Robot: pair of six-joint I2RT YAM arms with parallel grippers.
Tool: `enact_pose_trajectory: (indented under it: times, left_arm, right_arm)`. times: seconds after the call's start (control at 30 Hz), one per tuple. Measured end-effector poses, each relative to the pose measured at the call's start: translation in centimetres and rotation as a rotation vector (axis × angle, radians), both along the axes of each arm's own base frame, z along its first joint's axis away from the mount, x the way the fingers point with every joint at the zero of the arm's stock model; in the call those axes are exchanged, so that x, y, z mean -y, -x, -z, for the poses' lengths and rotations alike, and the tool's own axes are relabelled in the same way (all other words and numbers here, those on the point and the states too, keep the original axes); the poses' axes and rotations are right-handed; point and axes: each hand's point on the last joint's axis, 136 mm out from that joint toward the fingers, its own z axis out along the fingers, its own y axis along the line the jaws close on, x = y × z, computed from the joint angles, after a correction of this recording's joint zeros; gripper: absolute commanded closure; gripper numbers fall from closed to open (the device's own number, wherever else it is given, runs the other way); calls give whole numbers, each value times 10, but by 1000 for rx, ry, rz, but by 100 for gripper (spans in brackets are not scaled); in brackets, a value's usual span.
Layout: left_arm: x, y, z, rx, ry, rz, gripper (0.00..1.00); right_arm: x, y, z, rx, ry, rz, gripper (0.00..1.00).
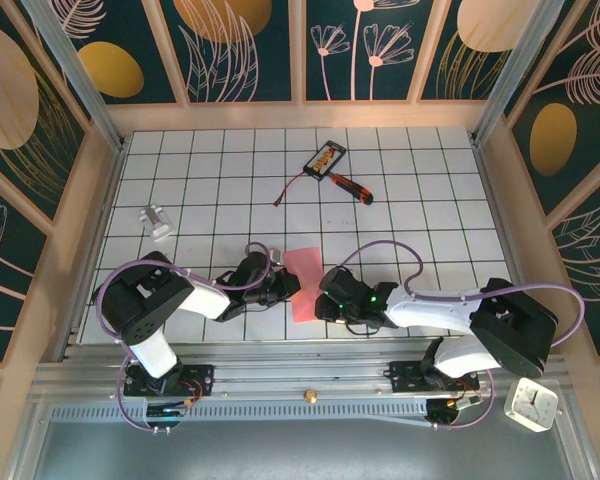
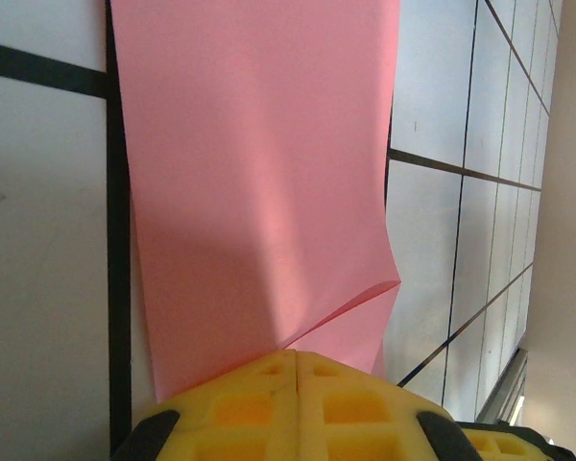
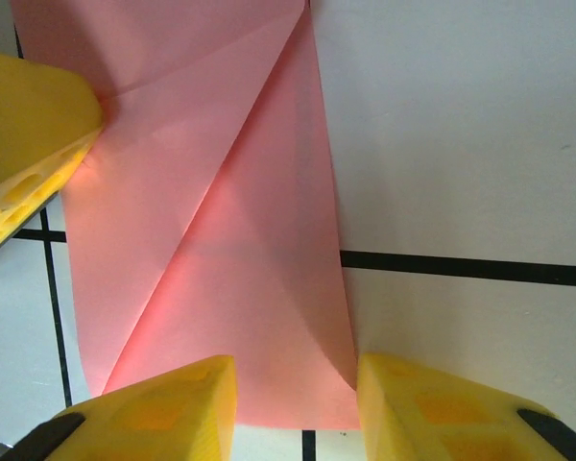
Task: Fold a paper plane with a square sheet of paper (pick it up from the middle)
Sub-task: Turn over the paper at the bottom-center of the table.
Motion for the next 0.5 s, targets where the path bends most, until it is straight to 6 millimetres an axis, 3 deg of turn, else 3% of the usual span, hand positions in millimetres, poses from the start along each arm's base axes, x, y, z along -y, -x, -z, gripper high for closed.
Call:
enact_pose_trajectory:
  times: [0.5]
  left_arm:
    - [1,1,0,-1,5,6,100]
  right_arm:
    - [-8,-6,0,-11,-81,5,61]
